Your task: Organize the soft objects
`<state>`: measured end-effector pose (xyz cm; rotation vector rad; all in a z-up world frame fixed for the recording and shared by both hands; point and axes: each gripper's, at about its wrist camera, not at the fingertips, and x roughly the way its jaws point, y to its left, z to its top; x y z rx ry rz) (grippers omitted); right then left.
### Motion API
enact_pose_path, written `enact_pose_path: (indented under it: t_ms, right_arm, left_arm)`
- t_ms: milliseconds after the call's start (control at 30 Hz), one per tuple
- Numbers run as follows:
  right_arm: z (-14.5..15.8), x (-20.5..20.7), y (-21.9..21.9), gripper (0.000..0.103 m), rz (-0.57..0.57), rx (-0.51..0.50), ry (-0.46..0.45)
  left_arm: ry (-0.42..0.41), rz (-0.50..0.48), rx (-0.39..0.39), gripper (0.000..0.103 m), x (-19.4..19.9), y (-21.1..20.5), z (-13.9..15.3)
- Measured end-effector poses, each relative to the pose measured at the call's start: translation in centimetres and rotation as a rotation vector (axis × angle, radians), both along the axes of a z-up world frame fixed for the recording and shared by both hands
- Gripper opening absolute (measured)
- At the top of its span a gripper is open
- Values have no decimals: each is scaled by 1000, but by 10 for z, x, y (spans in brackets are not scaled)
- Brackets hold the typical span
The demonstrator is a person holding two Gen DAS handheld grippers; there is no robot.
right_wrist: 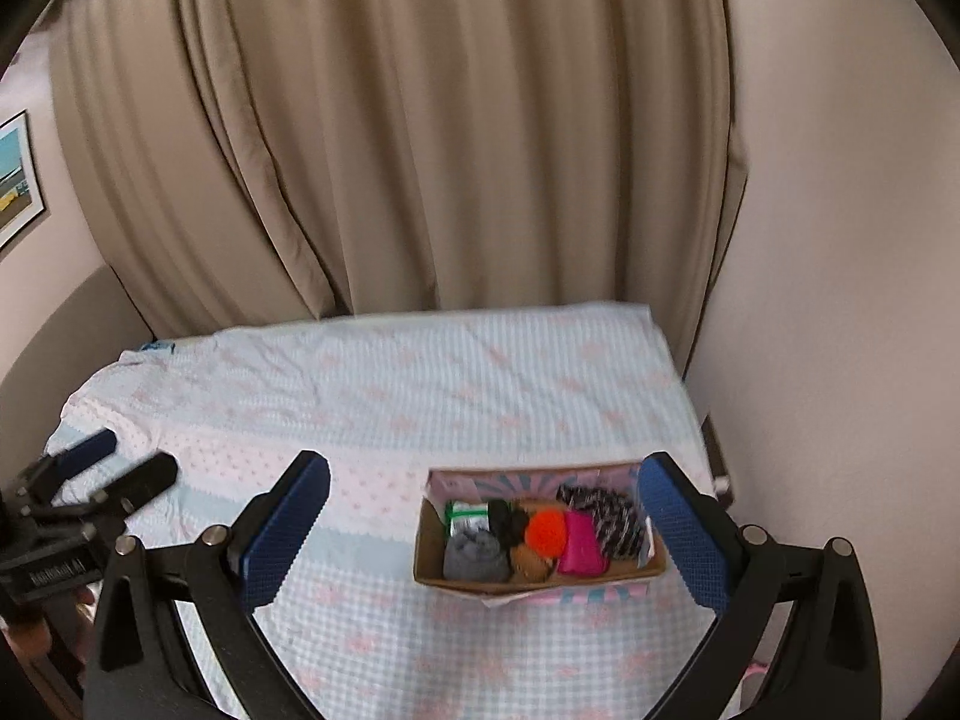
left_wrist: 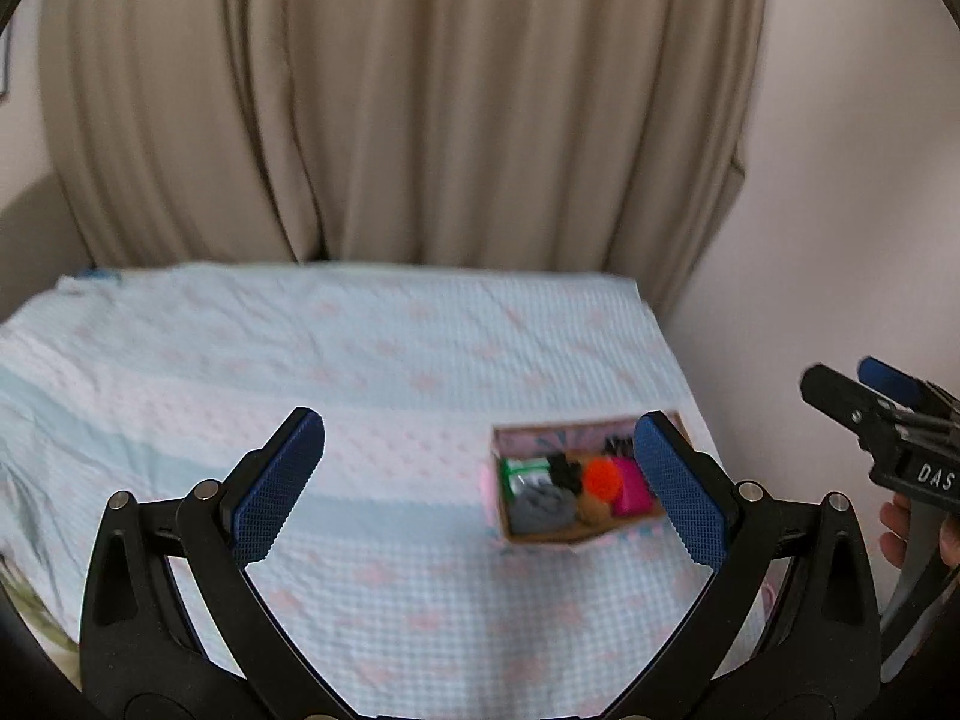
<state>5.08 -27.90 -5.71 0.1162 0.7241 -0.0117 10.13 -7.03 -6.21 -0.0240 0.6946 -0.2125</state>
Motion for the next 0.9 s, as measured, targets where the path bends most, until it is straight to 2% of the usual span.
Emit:
enact_pose_path:
  t_ms: [133, 367, 533, 900]
  right_arm:
    - [24, -24, 19, 103, -6, -30, -86]
    - [40, -55, 40, 103, -18, -66, -183]
    - [45, -67, 46, 103, -28, -74, -220]
    - [48, -72, 44, 103, -33, -71, -226]
  left_arm:
    - [-102, 13, 4, 103, -23, 18, 27]
    - [-194, 3, -11, 103, -51, 31, 48]
    - [-223, -1, -7, 103, -67, 33, 53]
    - [-241, -14, -9, 103, -78, 30, 53]
